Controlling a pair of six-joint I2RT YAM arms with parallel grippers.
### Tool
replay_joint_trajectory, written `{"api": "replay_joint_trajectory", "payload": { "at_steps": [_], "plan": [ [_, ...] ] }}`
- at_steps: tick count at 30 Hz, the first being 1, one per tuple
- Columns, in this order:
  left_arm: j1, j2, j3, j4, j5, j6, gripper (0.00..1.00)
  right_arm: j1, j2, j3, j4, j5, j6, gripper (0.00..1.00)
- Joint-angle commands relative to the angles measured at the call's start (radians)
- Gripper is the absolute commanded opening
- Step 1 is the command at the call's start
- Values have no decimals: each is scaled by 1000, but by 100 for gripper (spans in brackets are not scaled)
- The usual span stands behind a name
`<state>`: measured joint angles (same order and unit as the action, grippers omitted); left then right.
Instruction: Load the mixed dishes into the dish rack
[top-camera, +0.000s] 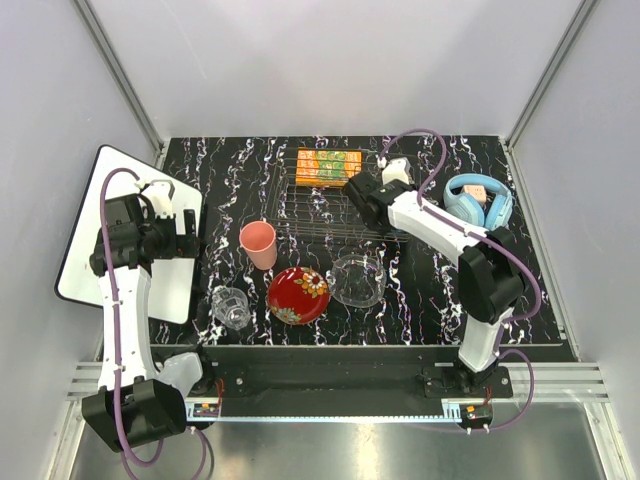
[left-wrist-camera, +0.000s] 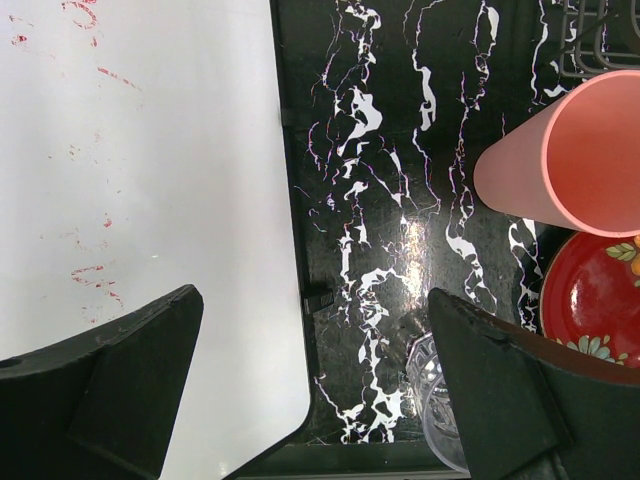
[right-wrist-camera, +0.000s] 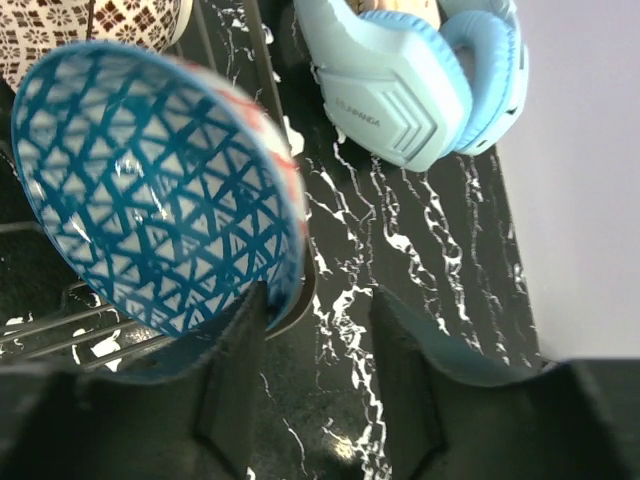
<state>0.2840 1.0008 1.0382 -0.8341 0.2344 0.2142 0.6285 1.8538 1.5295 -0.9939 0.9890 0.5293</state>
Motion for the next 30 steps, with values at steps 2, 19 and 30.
{"api": "replay_joint_trajectory", "payload": {
  "at_steps": [2, 19, 30],
  "plan": [
    [6, -5, 17, 32, -12, 16, 99, 8, -79, -103, 139, 10, 32, 45],
    [6, -10, 8, 32, -21, 24, 99, 8, -76, -155, 233, 88, 6, 7],
    [6, -5, 10, 33, -10, 16, 99, 85, 1, -10, 117, 108, 49, 0]
  ]
}}
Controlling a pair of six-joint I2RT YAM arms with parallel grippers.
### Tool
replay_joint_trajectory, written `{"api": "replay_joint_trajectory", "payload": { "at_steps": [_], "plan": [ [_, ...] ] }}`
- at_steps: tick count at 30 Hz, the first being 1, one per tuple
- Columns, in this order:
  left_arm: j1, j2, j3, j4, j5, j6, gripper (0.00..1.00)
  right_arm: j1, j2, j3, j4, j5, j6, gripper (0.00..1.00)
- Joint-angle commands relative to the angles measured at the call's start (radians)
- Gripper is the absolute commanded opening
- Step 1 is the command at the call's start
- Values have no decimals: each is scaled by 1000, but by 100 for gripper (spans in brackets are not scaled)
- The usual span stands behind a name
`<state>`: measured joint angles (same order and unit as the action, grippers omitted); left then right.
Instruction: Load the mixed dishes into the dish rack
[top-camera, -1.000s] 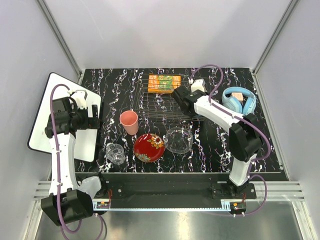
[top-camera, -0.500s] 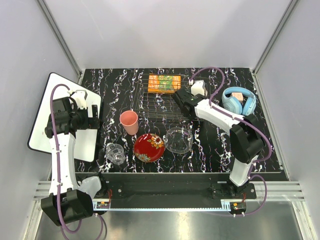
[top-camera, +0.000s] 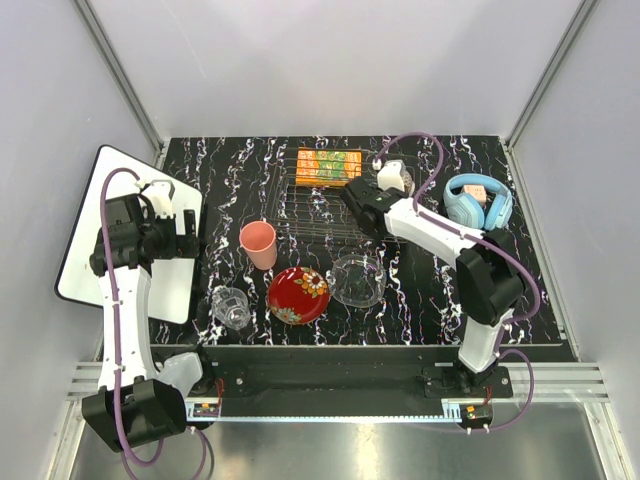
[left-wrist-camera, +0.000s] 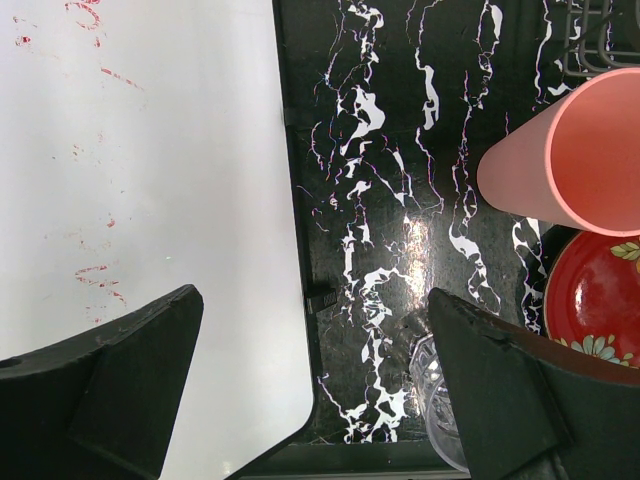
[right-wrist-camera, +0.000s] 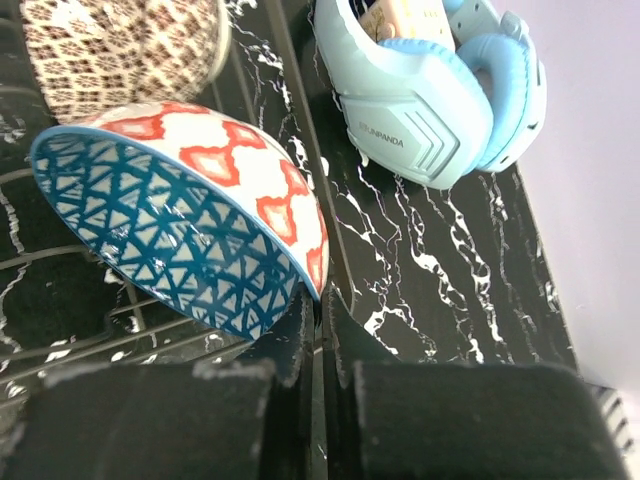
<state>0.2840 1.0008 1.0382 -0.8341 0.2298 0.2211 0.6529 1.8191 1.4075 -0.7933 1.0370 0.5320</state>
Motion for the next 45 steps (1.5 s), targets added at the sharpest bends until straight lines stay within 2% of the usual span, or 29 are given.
{"api": "replay_joint_trajectory", "payload": {
  "at_steps": [1, 4, 7, 9, 10, 12, 13, 14, 19, 22, 23, 25, 26, 27, 32, 33, 37, 38, 39, 45],
  "plan": [
    [6, -4, 10, 35, -4, 11, 99, 66, 52, 135, -134, 55, 55, 0],
    [6, -5, 13, 33, -4, 9, 99, 82, 147, 272, -301, 35, 144, 0],
    [7, -5, 16, 33, -3, 11, 99, 99, 232, 375, -383, 34, 169, 1],
    [6, -10, 16, 32, -9, 14, 99, 100, 272, 419, -412, 23, 180, 9],
    [6, -13, 16, 32, -10, 17, 99, 100, 281, 423, -417, 17, 180, 32],
    [7, -17, 16, 33, -17, 21, 99, 100, 284, 417, -415, -2, 177, 51],
    [6, -19, 16, 33, -17, 23, 99, 100, 281, 412, -402, -8, 172, 65],
    [6, -19, 16, 32, -18, 24, 99, 100, 278, 401, -399, -8, 172, 68],
    [6, -11, 19, 33, -6, 14, 99, 99, 221, 400, -402, -2, 166, 72],
    [6, 1, 40, 20, 45, 1, 99, 91, 158, 403, -408, -31, 151, 74],
    [1, 5, 55, -12, 99, -2, 99, 90, 114, 395, -406, -40, 149, 75],
    [-61, 24, 121, -43, 132, -23, 99, 83, 60, 377, -380, -99, 135, 75],
    [-104, 27, 144, -59, 97, -34, 99, 85, 1, 343, -362, -124, 116, 76],
    [-203, 33, 169, -60, 73, -60, 99, 82, -30, 325, -316, -150, 100, 77],
    [-429, 140, 364, -88, 46, -152, 99, 70, -168, 272, -287, -258, 77, 78],
    [-513, 168, 391, -92, 37, -176, 99, 65, -187, 269, -288, -264, 79, 79],
    [-637, 399, 560, -117, 118, -250, 99, 13, -312, 208, -273, -282, 109, 79],
    [-667, 447, 591, -128, 184, -264, 99, -4, -380, 188, -262, -282, 124, 79],
    [-683, 538, 621, -128, 216, -291, 99, -18, -420, 161, -223, -284, 132, 79],
    [-784, 868, 952, -119, 428, -451, 99, -75, -737, -106, -28, -275, 138, 82]
  ]
}}
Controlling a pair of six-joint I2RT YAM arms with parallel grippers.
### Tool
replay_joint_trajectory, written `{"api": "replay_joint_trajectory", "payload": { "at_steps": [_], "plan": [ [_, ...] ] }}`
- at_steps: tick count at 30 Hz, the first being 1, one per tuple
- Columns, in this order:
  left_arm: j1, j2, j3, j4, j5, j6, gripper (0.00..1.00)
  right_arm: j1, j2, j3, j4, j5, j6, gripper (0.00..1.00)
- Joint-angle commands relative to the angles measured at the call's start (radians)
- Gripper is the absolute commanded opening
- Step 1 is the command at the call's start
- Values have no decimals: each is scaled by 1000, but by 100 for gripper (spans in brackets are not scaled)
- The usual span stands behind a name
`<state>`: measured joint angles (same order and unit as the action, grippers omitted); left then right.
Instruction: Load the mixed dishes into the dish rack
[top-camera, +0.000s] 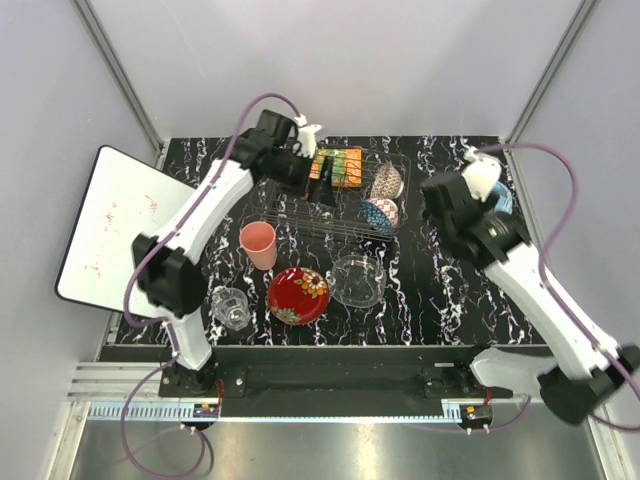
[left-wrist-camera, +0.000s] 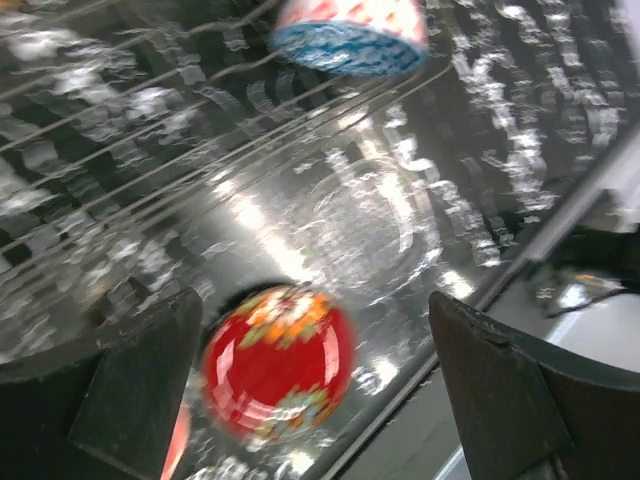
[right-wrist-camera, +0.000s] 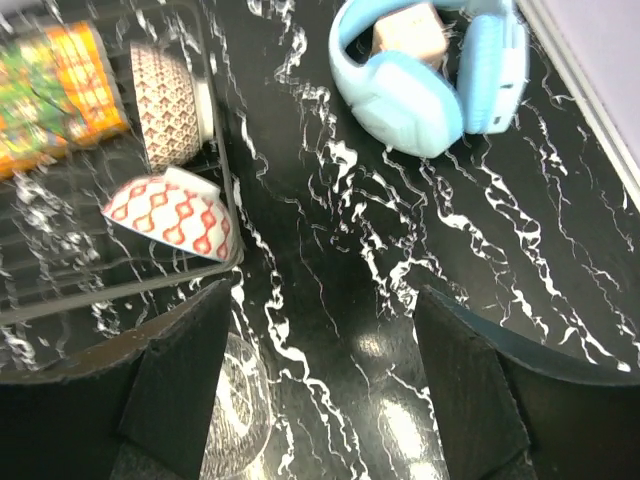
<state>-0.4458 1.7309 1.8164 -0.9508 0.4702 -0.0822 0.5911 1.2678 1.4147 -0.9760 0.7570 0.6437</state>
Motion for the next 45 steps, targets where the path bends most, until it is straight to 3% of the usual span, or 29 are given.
{"api": "replay_joint_trajectory", "payload": {
  "at_steps": [1, 5, 11, 15, 20, 25, 40, 45],
  "plan": [
    [-65, 168, 190, 7, 211, -172, 99, -13, -247, -173, 172, 16, 27, 82],
    [-109, 263, 192, 170, 340, -376, 99, -13, -363, -296, 247, 19, 33, 82],
    [-119, 375, 161, 427, 378, -612, 99, -13, -418, -350, 252, 42, 47, 81],
    [-123, 443, 185, 566, 406, -711, 93, -13, -420, -350, 254, 56, 50, 81],
    [-125, 489, 187, 583, 349, -732, 92, -13, -407, -346, 255, 62, 40, 81],
    [-126, 473, 135, 626, 273, -789, 66, -13, -415, -342, 257, 64, 28, 81],
    [-169, 532, 124, 721, 219, -872, 66, -13, -472, -378, 247, 62, 28, 80],
    [-171, 541, 120, 722, 211, -857, 60, -13, -472, -382, 244, 68, 28, 80]
  ]
}}
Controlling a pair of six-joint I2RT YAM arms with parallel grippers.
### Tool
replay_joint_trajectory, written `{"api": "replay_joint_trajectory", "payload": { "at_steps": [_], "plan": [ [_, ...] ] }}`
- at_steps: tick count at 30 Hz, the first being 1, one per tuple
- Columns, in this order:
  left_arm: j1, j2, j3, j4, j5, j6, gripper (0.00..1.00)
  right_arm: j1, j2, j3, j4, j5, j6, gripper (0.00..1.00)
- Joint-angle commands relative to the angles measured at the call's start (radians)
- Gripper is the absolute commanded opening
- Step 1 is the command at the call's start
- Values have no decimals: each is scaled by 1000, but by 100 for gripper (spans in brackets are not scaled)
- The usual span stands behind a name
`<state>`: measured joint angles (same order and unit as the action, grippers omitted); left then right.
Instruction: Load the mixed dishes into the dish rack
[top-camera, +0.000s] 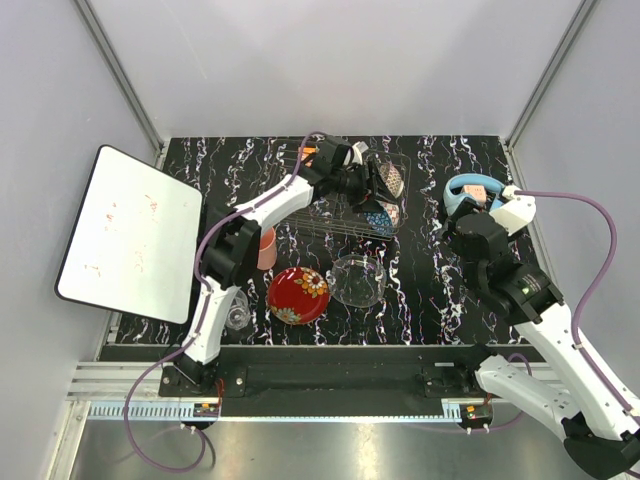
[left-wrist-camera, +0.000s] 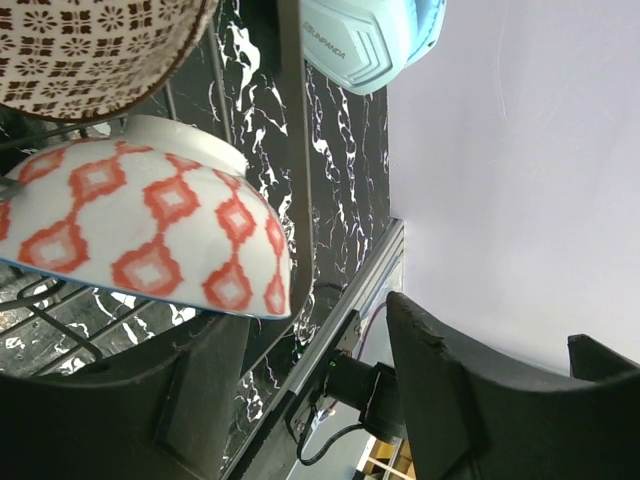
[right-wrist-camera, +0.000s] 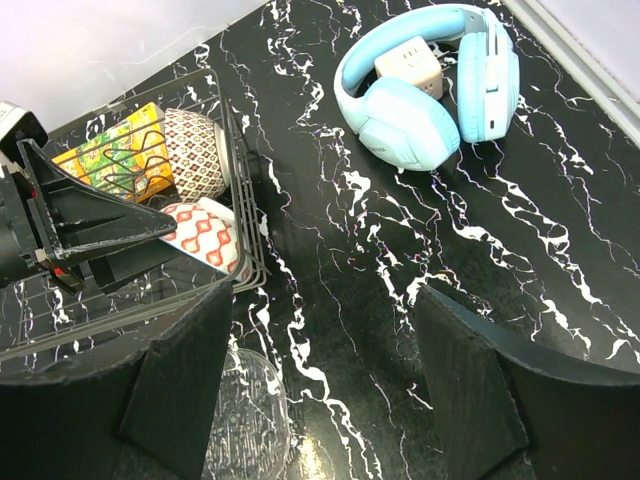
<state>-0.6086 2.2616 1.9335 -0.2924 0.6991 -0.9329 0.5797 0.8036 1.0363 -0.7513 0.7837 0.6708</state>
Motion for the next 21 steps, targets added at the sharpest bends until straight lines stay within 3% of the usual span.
{"api": "replay_joint_trajectory", "payload": {
  "at_steps": [1, 6, 10, 17, 21],
  "plan": [
    [-8, 10, -4, 62, -21, -1, 59, 0, -9, -5, 18, 43, 0, 80],
    [-11, 19, -41, 67, -27, 2, 52, -1, -9, -16, 18, 43, 3, 79],
    [-22, 24, -47, 73, -27, -3, 36, -1, -11, -24, 17, 37, 4, 78],
    [-33, 29, -50, 104, -7, -23, 19, -1, -14, -36, 18, 25, 7, 77],
    [-34, 19, -59, 111, -12, -24, 15, -1, -15, -42, 18, 23, 7, 76]
  ]
}}
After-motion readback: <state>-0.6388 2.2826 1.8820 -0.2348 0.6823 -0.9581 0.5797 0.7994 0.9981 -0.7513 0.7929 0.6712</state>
